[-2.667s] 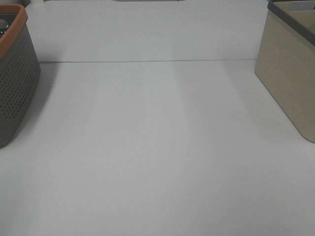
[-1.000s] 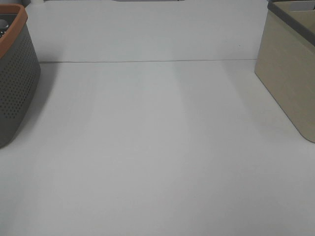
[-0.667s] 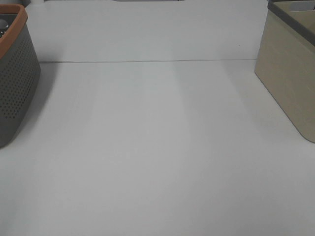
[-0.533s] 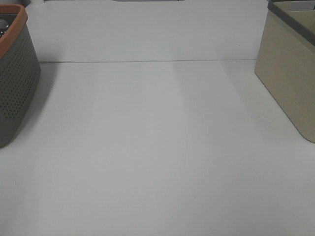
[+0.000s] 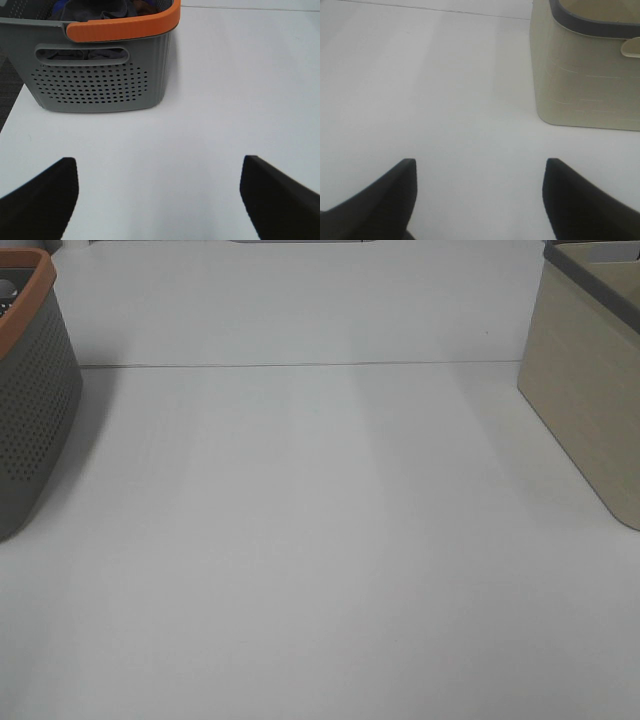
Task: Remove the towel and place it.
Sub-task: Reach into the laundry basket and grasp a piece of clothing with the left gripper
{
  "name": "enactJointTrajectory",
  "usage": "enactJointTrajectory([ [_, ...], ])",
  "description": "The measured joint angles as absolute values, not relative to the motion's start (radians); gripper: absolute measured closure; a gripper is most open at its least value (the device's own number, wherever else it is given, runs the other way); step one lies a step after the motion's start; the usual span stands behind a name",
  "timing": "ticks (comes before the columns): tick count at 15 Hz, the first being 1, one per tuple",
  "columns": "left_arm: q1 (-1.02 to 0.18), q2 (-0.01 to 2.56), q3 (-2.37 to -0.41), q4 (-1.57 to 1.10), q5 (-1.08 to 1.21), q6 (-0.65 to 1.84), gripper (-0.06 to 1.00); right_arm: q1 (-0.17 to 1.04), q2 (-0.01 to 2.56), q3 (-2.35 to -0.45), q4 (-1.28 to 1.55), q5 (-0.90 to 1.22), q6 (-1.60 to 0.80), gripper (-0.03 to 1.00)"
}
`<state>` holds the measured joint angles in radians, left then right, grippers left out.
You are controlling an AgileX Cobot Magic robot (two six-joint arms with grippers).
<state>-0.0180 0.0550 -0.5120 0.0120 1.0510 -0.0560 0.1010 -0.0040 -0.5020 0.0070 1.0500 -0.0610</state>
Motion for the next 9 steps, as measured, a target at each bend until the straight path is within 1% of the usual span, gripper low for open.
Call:
enactJointTrajectory([
  [9,-0.018,0.055,-0.512,0.012,1.051,-0.056,0.13,0.101,-0.004,-0.502,0.007,1.050,-0.061,0.27],
])
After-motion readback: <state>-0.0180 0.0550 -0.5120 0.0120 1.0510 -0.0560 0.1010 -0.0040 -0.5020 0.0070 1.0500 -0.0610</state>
